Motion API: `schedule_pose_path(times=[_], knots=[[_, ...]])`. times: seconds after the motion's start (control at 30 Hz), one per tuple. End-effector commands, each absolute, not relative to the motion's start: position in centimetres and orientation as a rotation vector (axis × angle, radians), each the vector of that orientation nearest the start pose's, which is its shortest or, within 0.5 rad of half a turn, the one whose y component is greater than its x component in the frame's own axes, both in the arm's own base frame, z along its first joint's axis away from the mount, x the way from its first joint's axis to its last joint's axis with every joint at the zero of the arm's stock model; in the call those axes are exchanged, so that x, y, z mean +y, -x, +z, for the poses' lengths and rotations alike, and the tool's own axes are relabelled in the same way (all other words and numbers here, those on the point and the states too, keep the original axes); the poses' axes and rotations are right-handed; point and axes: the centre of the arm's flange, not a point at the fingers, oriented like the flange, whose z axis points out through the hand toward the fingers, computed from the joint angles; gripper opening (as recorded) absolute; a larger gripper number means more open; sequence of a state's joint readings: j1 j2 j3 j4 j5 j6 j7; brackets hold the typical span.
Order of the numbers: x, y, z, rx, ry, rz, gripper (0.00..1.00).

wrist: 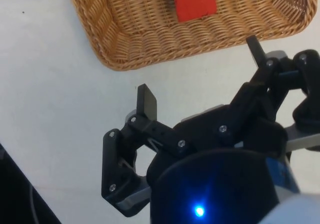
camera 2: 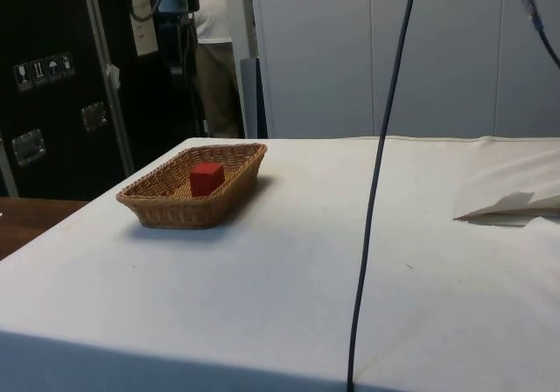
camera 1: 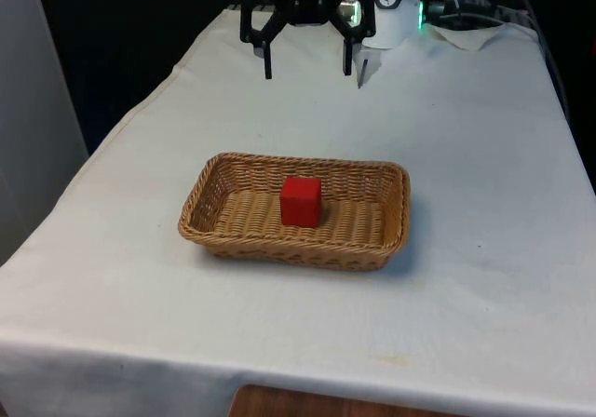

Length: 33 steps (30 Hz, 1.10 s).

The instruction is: Pick up the cube and place it into the basket.

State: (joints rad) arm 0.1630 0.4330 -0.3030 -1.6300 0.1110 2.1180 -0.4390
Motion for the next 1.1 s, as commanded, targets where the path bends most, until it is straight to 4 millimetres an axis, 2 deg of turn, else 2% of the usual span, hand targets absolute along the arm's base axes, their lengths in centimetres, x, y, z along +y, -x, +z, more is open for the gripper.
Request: schedule_pose_path(times=[0.0,1.07], knots=[[-6.4,-67.3,38.7,-0.450,3.159,-0.131,1.00],[-5.4,-64.5,39.5,-0.564,3.119,-0.195,1.00]])
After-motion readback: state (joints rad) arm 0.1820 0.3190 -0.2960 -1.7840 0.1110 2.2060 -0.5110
